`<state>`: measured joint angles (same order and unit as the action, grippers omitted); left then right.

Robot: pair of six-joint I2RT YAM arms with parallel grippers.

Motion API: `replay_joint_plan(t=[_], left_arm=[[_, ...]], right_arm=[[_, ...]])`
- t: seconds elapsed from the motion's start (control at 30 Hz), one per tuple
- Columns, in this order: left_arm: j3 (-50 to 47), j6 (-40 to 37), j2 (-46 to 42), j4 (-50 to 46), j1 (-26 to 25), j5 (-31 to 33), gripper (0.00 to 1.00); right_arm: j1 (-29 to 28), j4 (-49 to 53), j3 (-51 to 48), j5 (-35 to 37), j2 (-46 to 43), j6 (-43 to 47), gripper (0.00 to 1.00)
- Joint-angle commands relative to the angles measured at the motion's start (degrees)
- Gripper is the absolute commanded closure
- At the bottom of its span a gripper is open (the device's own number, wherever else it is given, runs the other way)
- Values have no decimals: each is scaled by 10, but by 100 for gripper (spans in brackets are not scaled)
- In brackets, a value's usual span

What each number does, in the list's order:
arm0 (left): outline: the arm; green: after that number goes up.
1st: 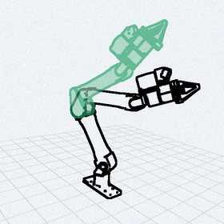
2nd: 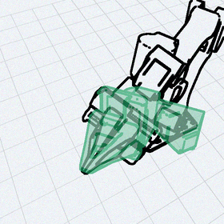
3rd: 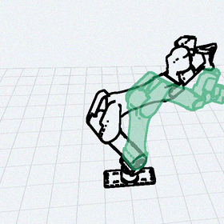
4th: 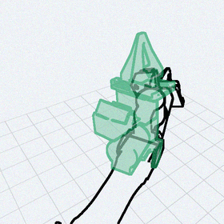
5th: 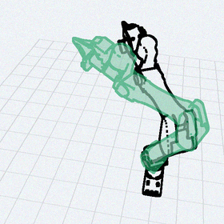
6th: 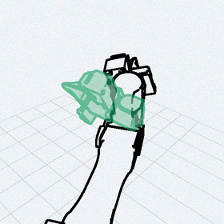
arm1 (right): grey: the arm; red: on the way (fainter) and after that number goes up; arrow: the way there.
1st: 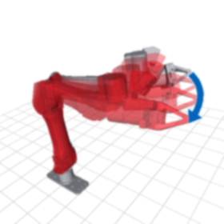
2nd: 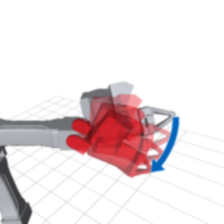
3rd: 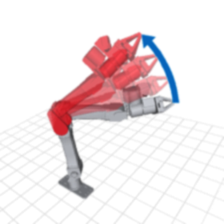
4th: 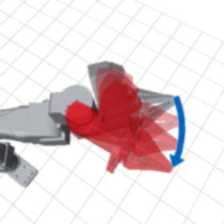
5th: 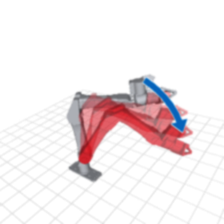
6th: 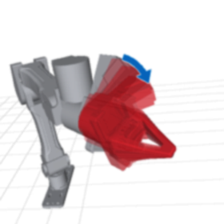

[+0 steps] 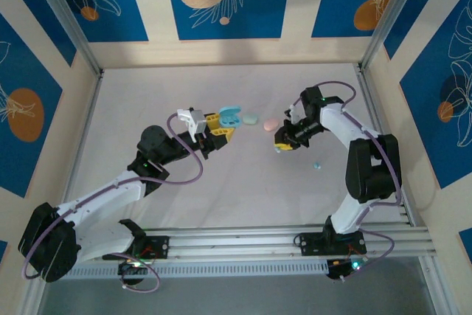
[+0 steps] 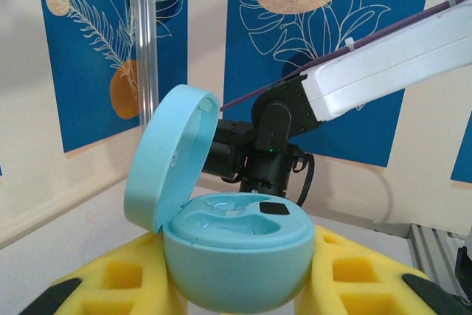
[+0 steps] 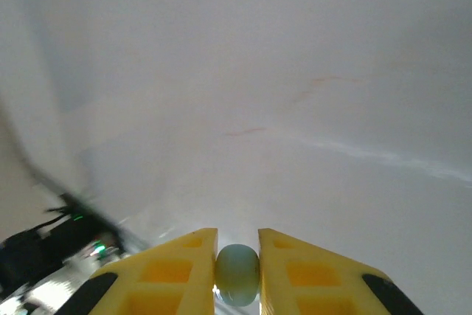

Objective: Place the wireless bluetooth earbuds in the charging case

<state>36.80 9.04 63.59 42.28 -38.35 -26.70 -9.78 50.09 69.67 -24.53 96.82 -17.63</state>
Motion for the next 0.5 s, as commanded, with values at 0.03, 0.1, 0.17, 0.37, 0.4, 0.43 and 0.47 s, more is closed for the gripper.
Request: replay_joint_plan(t=[0.03, 0.1, 0.17, 0.37, 0.4, 0.43, 0.47], left_arm=[[6, -8, -1, -3, -6, 9, 72], [5, -12, -4, -7, -6, 11, 72], [3, -14, -5, -10, -6, 12, 72], [1, -18, -8, -14, -6, 14, 72], [0, -19, -7, -14, -6, 14, 72], [-1, -20, -7, -14, -6, 14, 72], [1, -19, -5, -15, -6, 14, 72]], right_arm=[[6, -51, 7, -205, -25, -39, 81], [9, -72, 4, -252, -30, -55, 81], [12, -86, 5, -292, -33, -65, 80], [20, -109, 7, -329, -43, -101, 81], [20, -109, 7, -327, -44, -105, 81], [20, -110, 8, -321, -46, -115, 80], [21, -113, 8, -314, -48, -123, 81]])
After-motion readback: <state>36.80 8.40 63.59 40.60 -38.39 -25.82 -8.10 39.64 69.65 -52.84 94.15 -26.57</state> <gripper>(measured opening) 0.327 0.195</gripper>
